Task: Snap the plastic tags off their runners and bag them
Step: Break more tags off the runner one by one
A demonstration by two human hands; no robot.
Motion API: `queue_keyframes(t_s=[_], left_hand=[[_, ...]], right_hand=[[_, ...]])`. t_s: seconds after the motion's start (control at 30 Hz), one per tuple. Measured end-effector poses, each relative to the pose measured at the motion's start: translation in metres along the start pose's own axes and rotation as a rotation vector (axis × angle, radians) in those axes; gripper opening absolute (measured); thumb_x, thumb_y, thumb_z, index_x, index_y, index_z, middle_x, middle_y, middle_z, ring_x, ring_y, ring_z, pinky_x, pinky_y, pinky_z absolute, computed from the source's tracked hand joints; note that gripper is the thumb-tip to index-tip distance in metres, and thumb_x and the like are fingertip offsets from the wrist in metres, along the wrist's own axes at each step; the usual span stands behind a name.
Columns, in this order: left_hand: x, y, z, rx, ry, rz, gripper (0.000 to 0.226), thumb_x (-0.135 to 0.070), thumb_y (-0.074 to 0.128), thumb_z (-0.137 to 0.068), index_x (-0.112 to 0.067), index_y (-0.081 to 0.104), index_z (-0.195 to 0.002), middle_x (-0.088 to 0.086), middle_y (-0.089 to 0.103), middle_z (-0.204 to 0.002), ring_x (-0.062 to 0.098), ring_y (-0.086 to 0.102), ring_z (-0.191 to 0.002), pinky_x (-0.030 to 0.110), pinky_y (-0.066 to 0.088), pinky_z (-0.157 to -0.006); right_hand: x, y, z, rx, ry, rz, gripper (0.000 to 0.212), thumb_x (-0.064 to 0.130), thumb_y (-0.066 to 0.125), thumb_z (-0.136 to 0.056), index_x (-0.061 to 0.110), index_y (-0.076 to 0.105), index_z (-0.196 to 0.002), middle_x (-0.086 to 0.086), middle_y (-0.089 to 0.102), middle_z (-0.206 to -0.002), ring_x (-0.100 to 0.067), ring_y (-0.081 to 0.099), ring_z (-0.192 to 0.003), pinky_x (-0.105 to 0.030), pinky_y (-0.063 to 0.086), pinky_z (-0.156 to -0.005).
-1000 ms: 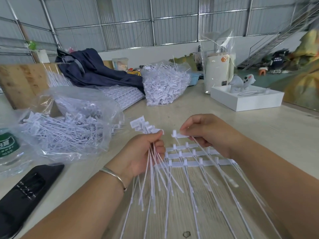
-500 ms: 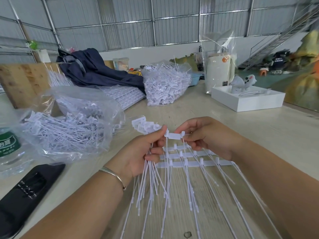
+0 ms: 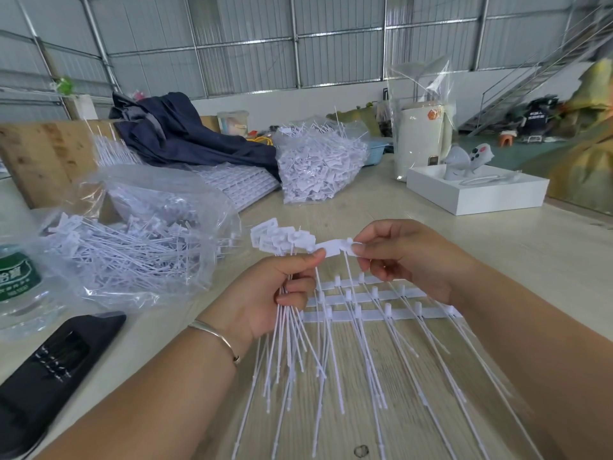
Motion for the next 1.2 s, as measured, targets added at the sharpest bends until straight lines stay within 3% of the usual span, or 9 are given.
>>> queue_keyframes(t_s=[0.17, 0.3, 0.43, 0.6, 0.7, 0.9, 1.07, 1.13, 1.2], left_hand=[[0.001, 0.020, 0.009, 0.286, -0.011, 0.019, 0.026, -0.016, 0.089, -0.063, -0.011, 0.065, -0.073, -0.005, 0.035, -0.067, 0.001, 0.031, -0.039, 0.011, 0.021, -0.031], [0.006, 0.040, 0.017, 0.481, -0.027, -0.008, 0.033, -0.020, 0.088, -0.066, -0.010, 0.068, -0.090, -0.006, 0.043, -0.061, -0.001, 0.032, -0.042, 0.009, 0.027, -0.032], [0.002, 0.037, 0.013, 0.421, -0.009, 0.048, 0.038, -0.017, 0.085, -0.069, -0.008, 0.059, -0.094, -0.003, 0.034, -0.067, 0.001, 0.030, -0.044, 0.011, 0.025, -0.031], [-0.002, 0.025, 0.005, 0.240, 0.021, 0.128, 0.013, -0.015, 0.062, -0.079, -0.011, 0.051, -0.076, 0.001, 0.055, -0.064, 0.003, 0.035, -0.040, 0.012, 0.019, -0.028], [-0.003, 0.021, 0.003, 0.192, 0.040, 0.083, 0.019, -0.017, 0.063, -0.076, -0.014, 0.045, -0.070, -0.002, 0.043, -0.056, 0.003, 0.030, -0.035, 0.013, 0.016, -0.029], [0.000, 0.014, -0.001, 0.083, 0.049, -0.076, 0.025, -0.020, 0.061, -0.080, -0.015, 0.046, -0.061, -0.005, 0.033, -0.046, 0.003, 0.023, -0.031, 0.015, 0.014, -0.030], [-0.004, 0.011, -0.001, 0.042, 0.088, -0.167, 0.025, -0.019, 0.064, -0.077, -0.018, 0.052, -0.055, -0.006, 0.031, -0.045, 0.004, 0.021, -0.033, 0.016, 0.014, -0.031], [-0.005, 0.011, -0.001, 0.037, 0.104, -0.177, 0.025, -0.018, 0.066, -0.076, -0.020, 0.056, -0.054, -0.006, 0.031, -0.044, 0.004, 0.021, -0.032, 0.015, 0.016, -0.030], [-0.006, 0.010, 0.000, 0.024, 0.116, -0.227, 0.030, -0.016, 0.069, -0.074, -0.020, 0.051, -0.050, -0.006, 0.029, -0.042, 0.005, 0.020, -0.032, 0.016, 0.015, -0.030]], right_hand=[[0.002, 0.020, 0.006, 0.260, -0.002, -0.188, 0.011, 0.017, 0.078, -0.068, 0.015, 0.067, -0.072, -0.004, 0.060, -0.069, -0.012, 0.049, -0.057, -0.017, 0.044, -0.055], [0.007, 0.043, 0.011, 0.426, -0.034, -0.345, 0.006, 0.009, 0.070, -0.075, 0.014, 0.069, -0.072, 0.001, 0.063, -0.066, -0.006, 0.054, -0.056, -0.016, 0.047, -0.057], [0.009, 0.038, 0.009, 0.354, -0.056, -0.330, 0.013, 0.012, 0.072, -0.077, 0.006, 0.062, -0.083, -0.004, 0.058, -0.070, -0.009, 0.051, -0.057, -0.016, 0.045, -0.055], [0.006, 0.024, 0.001, 0.168, -0.042, -0.372, 0.008, 0.012, 0.065, -0.075, 0.009, 0.057, -0.077, -0.012, 0.060, -0.068, -0.016, 0.050, -0.053, -0.020, 0.046, -0.051], [0.005, 0.013, -0.001, 0.055, -0.063, -0.265, 0.006, 0.004, 0.064, -0.083, 0.009, 0.062, -0.085, -0.012, 0.059, -0.062, -0.018, 0.042, -0.052, -0.019, 0.038, -0.046], [0.007, 0.011, -0.001, -0.007, -0.080, -0.048, 0.016, 0.005, 0.062, -0.091, 0.017, 0.073, -0.087, -0.012, 0.057, -0.072, -0.029, 0.043, -0.077, -0.024, 0.036, -0.059], [0.013, 0.011, 0.002, -0.038, -0.137, 0.076, 0.017, 0.003, 0.059, -0.093, 0.012, 0.074, -0.090, -0.003, 0.054, -0.060, -0.025, 0.046, -0.069, -0.035, 0.041, -0.072], [0.014, 0.009, 0.003, -0.037, -0.128, 0.091, 0.019, 0.001, 0.058, -0.093, 0.009, 0.074, -0.091, -0.007, 0.055, -0.068, -0.015, 0.052, -0.064, -0.034, 0.046, -0.079], [0.015, 0.008, 0.003, -0.019, -0.108, 0.125, 0.023, -0.002, 0.056, -0.093, 0.009, 0.075, -0.089, 0.000, 0.056, -0.063, -0.007, 0.053, -0.059, -0.028, 0.047, -0.073]])
Point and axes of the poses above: each hand's wrist, its own z-axis away from the middle knuckle, its own y-axis out of the palm, x = y × z, the point moved 8 cm from there along -z, towards the middle knuckle
